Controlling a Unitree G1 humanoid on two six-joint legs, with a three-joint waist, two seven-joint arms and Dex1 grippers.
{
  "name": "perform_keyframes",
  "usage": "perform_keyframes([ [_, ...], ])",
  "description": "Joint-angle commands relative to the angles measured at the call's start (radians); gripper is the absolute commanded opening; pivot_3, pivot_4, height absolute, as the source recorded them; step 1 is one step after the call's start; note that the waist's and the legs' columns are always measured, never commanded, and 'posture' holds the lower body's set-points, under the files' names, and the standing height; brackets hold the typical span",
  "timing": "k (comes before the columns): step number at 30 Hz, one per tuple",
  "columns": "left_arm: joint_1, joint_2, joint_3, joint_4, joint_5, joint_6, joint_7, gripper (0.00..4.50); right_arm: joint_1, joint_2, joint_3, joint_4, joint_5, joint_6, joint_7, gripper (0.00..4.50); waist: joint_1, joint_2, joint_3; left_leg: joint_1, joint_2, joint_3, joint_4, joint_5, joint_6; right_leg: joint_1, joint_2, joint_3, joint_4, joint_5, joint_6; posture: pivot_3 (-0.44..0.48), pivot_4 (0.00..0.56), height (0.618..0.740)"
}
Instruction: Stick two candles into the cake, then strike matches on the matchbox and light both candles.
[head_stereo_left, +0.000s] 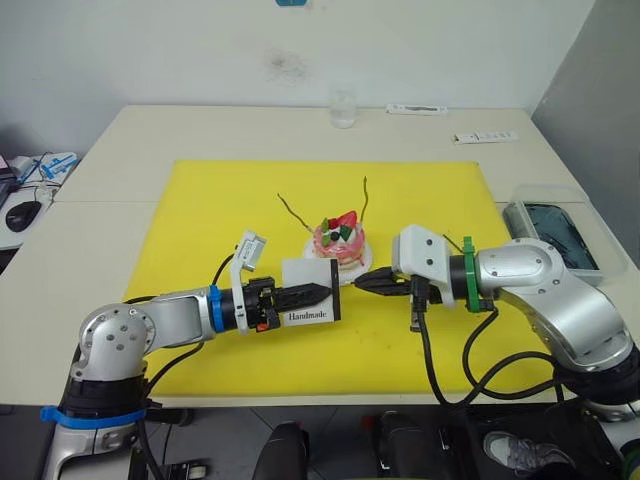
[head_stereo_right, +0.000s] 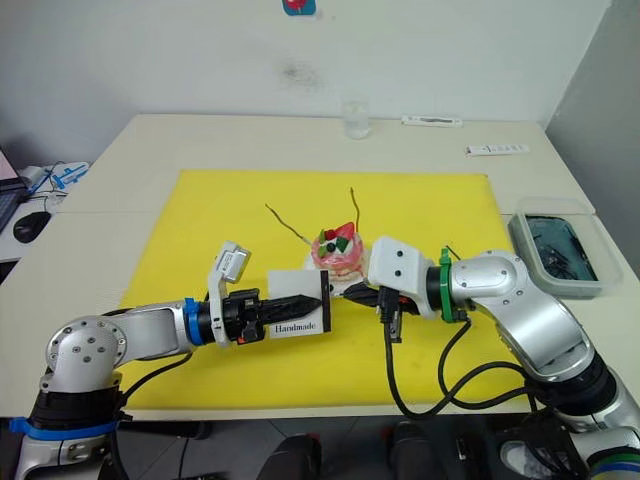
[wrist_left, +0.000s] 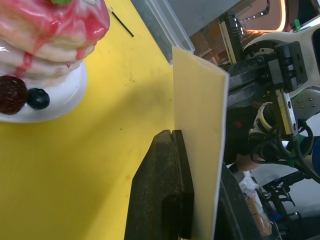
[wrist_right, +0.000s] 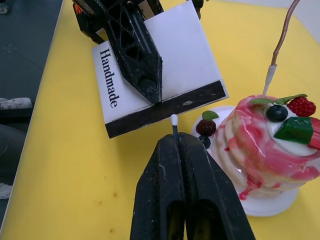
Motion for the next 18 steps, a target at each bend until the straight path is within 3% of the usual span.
perform_keyframes([
  [1, -0.023, -0.004, -0.005, -0.014, 0.005, -0.013, -0.019, 0.00, -0.035, 0.014, 0.013, -0.008, -0.008, -0.009, -0.013, 0.02, 0.000, 0.000, 0.000, 0.000, 0.000, 0.000, 0.000, 0.000, 0.000, 0.000, 0.000, 0.000, 0.000, 0.000, 0.000, 0.000, 0.150, 0.740],
  [18, -0.030, -0.007, -0.008, -0.011, 0.015, -0.011, -0.035, 0.00, -0.018, 0.014, 0.050, 0.005, -0.045, -0.047, -0.015, 0.02, 0.000, 0.000, 0.000, 0.000, 0.000, 0.000, 0.000, 0.000, 0.000, 0.000, 0.000, 0.000, 0.000, 0.000, 0.000, 0.000, 0.150, 0.740],
])
